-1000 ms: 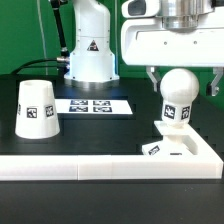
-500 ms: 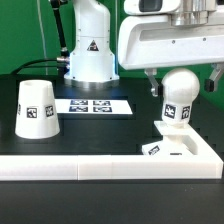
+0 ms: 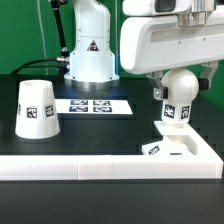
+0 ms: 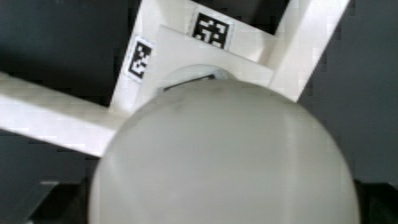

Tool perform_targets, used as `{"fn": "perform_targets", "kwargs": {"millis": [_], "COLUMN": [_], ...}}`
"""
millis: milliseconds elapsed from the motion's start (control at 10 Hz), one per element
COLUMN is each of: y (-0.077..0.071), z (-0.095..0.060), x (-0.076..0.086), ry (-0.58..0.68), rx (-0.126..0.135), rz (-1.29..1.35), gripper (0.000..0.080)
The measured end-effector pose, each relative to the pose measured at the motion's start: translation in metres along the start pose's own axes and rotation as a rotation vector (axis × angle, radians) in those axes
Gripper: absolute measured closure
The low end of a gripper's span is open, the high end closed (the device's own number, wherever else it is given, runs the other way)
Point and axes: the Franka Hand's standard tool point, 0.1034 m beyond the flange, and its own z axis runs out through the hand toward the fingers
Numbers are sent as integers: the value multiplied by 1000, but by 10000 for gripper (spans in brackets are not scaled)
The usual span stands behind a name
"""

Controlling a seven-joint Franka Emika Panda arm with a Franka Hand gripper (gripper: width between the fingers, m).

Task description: Assemble lamp

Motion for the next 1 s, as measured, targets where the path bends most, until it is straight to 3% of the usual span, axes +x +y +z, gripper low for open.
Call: {"fn": "perform_targets", "kwargs": {"millis": [100, 400, 1000], "y": [2, 2, -5], "z": [1, 3, 5], "x": [0, -1, 1], "ry": [8, -13, -79], "rx": [-21, -51, -92], "rz": [-159, -480, -964], "gripper": [100, 100, 100]}}
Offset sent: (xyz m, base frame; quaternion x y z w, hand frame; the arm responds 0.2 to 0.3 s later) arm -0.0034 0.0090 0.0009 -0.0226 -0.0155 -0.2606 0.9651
